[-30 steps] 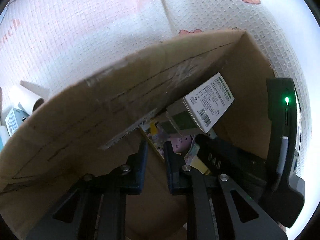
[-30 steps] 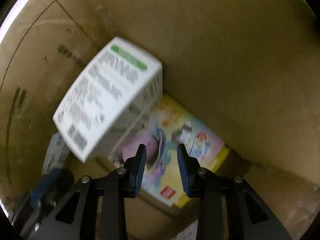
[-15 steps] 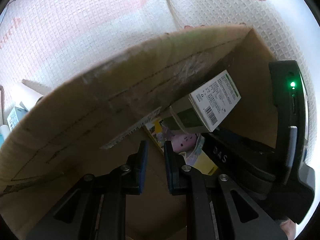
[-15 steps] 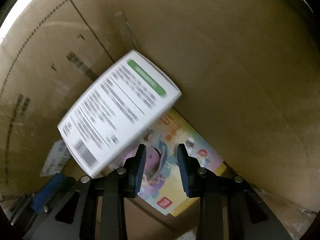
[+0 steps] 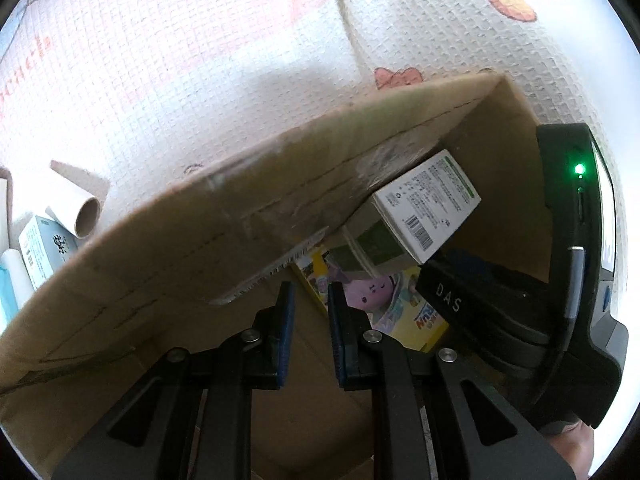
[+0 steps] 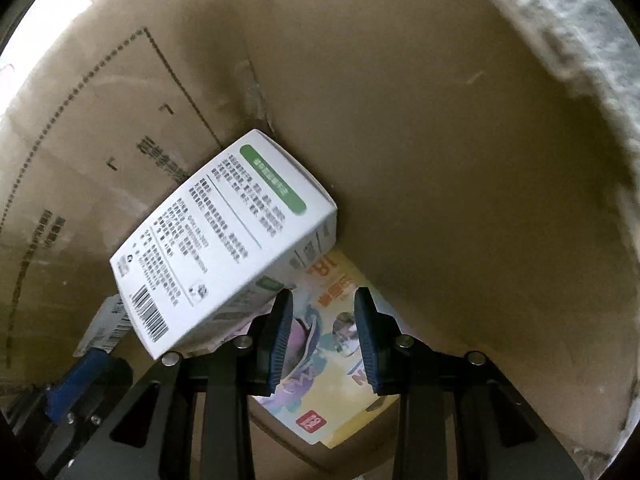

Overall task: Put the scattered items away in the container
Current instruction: 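Withdraw both open tools up from the cardboard box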

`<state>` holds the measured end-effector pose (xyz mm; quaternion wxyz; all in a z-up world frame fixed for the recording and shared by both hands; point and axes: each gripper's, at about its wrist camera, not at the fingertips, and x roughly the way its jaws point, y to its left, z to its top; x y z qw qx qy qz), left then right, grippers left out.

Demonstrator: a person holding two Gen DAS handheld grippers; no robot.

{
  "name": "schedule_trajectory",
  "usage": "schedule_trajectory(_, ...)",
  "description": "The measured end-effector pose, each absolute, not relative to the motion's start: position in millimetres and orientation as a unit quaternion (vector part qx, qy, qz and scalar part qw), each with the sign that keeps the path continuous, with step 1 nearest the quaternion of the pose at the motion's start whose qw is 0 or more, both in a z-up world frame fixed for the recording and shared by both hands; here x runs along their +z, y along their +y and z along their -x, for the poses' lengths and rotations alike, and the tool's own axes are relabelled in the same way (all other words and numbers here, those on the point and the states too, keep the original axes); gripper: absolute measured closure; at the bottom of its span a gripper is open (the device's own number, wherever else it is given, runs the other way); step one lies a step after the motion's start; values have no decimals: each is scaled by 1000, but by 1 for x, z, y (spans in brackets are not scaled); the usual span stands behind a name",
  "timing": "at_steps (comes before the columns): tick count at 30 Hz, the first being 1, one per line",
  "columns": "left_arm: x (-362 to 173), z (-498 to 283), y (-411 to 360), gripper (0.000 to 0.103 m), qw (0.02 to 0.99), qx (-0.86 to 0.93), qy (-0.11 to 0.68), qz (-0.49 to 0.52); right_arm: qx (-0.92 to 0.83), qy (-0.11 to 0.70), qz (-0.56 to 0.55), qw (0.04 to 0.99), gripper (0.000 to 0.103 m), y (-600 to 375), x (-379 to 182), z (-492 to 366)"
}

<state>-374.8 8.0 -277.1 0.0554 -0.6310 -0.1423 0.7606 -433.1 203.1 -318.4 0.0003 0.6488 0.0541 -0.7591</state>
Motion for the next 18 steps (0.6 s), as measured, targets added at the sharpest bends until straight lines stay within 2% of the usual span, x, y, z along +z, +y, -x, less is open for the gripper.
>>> schedule_trajectory(8,-283,383,9,85,62,760,-134,633,-748,32,-663,14,75,218,-317,422)
schedule_trajectory(13,-283,390,13,85,62,765,-117,630,-749,-4,-661,49,74,236,-283,409)
schedule_trajectory(18,-282,393,16,85,59,765,-107,633,-765,-2,-642,46,64,251,-252,395)
